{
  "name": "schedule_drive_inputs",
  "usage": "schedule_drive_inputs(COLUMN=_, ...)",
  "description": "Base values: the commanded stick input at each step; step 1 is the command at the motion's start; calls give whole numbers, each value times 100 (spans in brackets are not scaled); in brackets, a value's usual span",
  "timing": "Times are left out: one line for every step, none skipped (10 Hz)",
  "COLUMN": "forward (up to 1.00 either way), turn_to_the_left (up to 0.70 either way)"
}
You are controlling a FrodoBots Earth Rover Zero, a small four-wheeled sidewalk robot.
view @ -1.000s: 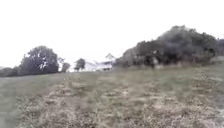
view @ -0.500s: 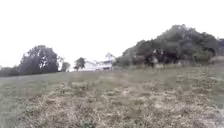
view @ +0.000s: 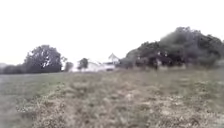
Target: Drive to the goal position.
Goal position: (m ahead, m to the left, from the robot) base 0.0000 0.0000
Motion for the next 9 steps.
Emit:
schedule_drive_inputs(forward=50, turn_to_the_left=0)
schedule_drive_inputs(forward=50, turn_to_the_left=0)
schedule_drive_inputs(forward=50, turn_to_the_left=0)
schedule_drive_inputs(forward=50, turn_to_the_left=0)
schedule_drive_inputs(forward=50, turn_to_the_left=0)
schedule_drive_inputs(forward=50, turn_to_the_left=0)
schedule_drive_inputs(forward=50, turn_to_the_left=0)
schedule_drive_inputs(forward=50, turn_to_the_left=0)
schedule_drive_inputs(forward=50, turn_to_the_left=0)
